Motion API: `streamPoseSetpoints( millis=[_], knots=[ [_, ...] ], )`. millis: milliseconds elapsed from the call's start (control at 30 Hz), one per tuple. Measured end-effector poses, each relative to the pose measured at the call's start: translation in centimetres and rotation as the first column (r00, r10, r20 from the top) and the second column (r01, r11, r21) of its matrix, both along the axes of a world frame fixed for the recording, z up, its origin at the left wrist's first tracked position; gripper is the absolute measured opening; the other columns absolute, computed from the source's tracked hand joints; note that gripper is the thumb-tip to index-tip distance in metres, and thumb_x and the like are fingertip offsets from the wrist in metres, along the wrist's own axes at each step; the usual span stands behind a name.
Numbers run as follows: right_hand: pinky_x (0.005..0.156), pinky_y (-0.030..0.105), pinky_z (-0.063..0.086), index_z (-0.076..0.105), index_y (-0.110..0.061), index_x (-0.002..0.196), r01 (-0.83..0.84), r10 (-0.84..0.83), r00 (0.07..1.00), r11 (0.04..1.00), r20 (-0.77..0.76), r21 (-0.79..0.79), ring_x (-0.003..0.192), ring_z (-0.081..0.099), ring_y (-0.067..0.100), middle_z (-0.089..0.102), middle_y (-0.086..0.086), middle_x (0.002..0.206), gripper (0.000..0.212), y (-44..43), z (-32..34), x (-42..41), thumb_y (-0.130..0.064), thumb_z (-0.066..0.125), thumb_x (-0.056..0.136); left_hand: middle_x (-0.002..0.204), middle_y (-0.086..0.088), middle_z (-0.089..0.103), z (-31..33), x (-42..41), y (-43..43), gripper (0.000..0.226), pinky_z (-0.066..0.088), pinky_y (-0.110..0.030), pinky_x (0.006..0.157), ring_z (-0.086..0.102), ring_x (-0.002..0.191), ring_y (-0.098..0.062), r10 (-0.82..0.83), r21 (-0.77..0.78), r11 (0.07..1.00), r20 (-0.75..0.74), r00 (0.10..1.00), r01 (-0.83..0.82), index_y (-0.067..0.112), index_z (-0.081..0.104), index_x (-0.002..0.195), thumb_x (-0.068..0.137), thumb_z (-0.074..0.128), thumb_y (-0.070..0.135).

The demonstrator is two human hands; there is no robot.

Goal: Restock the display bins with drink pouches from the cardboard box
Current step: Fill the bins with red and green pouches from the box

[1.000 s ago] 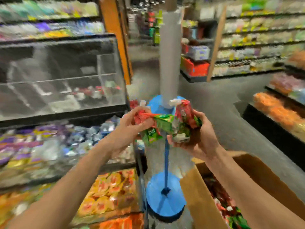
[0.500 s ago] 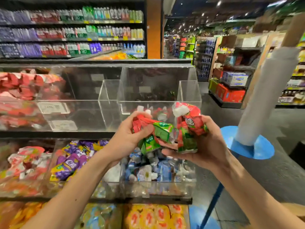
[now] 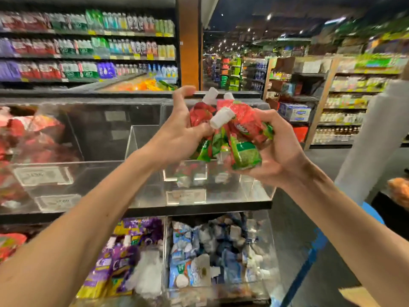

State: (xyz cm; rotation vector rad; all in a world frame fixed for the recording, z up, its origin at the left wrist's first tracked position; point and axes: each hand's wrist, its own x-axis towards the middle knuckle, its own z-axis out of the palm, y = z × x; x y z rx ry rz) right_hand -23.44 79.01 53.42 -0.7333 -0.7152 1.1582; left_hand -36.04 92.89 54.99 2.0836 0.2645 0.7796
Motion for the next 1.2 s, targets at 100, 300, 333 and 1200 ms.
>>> streamPoseSetpoints(
  millis=[100, 300, 333, 1200],
  knots=[
    [0.065, 0.033, 0.055, 0.077, -0.014, 0.094, -0.007, 0.006, 0.999, 0.999, 0.035, 0.035, 0.08, 0.065, 0.021, 0.069, 0.007, 0.094, 0.041, 0.8, 0.5, 2.5, -0.039, 0.044, 0.093, 0.103, -0.005, 0.066, 0.5, 1.6, 2.1, 0.033, 0.055, -0.039, 0.088, 0.066, 0.094, -0.018, 0.124, -0.013, 0.992, -0.059, 0.991, -0.125, 0.021, 0.043, 0.119, 0.095, 0.065, 0.018],
    [0.074, 0.034, 0.043, 0.069, -0.018, 0.091, 0.04, -0.042, 0.997, 0.999, 0.07, 0.032, 0.083, 0.055, 0.02, 0.058, 0.004, 0.094, 0.028, 2.2, 1.2, 7.8, -0.04, 0.051, 0.092, 0.096, -0.004, 0.074, -0.4, 5.2, 6.1, 0.024, 0.059, -0.036, 0.078, 0.071, 0.087, -0.021, 0.133, 0.158, 0.984, -0.369, 0.92, -0.079, 0.027, 0.071, 0.103, 0.084, 0.078, 0.013],
    [0.074, 0.034, 0.04, 0.069, -0.019, 0.09, 0.039, -0.042, 0.996, 0.999, 0.082, 0.037, 0.081, 0.053, 0.02, 0.057, 0.003, 0.092, 0.028, 2.5, 1.2, 8.3, -0.04, 0.051, 0.092, 0.094, -0.003, 0.075, -0.9, 6.0, 6.9, 0.025, 0.058, -0.036, 0.078, 0.07, 0.085, -0.021, 0.179, 0.276, 0.96, -0.467, 0.866, -0.049, 0.03, 0.073, 0.1, 0.081, 0.081, 0.016],
    [0.074, 0.037, 0.053, 0.066, -0.012, 0.108, 0.001, 0.004, 0.998, 0.997, 0.066, -0.075, 0.09, 0.062, 0.026, 0.065, 0.013, 0.107, 0.037, 5.4, -0.2, 8.8, -0.04, 0.055, 0.086, 0.089, -0.009, 0.07, -1.6, 8.1, 9.2, 0.037, 0.061, -0.036, 0.073, 0.067, 0.077, -0.022, -0.07, -0.223, 0.974, -0.45, 0.89, -0.036, 0.005, 0.067, 0.101, 0.099, 0.055, 0.04]
  ],
)
